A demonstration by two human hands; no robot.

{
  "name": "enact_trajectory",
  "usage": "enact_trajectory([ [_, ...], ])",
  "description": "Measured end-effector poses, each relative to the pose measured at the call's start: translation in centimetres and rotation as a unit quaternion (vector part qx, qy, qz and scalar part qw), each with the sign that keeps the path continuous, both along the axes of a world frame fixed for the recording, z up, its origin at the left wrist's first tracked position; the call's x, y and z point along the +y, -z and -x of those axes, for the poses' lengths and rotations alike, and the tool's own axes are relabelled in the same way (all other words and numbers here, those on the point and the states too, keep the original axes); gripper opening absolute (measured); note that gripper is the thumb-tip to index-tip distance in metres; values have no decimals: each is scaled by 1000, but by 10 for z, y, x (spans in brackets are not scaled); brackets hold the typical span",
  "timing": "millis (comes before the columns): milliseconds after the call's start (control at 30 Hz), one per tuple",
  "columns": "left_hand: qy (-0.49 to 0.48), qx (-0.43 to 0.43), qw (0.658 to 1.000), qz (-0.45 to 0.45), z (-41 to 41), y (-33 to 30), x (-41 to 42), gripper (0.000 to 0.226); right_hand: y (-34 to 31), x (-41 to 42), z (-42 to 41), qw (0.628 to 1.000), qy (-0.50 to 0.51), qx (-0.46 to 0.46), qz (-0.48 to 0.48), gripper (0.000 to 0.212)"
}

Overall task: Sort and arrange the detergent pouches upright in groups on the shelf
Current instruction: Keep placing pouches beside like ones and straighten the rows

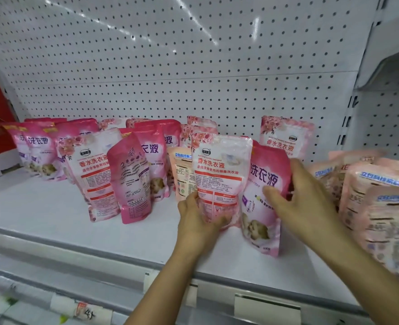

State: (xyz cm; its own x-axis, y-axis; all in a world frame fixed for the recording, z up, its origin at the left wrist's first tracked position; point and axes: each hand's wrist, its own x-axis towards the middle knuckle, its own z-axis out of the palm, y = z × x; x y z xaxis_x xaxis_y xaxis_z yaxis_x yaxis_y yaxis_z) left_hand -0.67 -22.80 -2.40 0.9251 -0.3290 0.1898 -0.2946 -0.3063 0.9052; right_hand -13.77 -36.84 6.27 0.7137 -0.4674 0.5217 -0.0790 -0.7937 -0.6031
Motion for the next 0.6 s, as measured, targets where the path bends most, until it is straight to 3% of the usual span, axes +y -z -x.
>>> enact_trajectory([
  [133, -64, -52, 996, 17, 10, -4, 22, 63, 48, 8, -6, 984, -66, -17, -164, 50],
  [200, -179, -87, 975, 93, 11, -6, 41, 57, 61, 7, -7, 980, -58, -30, -185, 47],
  [300, -314, -87, 923, 206, -11, -14, 73, 67, 63, 10, -3, 983, -29, -58, -171, 36],
  [367, -316, -65, 927, 194, -33, -19, 87, 71, 65, 13, 5, 983, -16, -62, -175, 36],
  [467, -269, -21, 945, 184, -56, -17, 92, 57, 65, 17, 18, 979, -2, -63, -194, 45],
  [600, -281, -47, 953, 101, -63, -9, 94, 51, 64, 17, 26, 970, 6, -98, -224, 45],
])
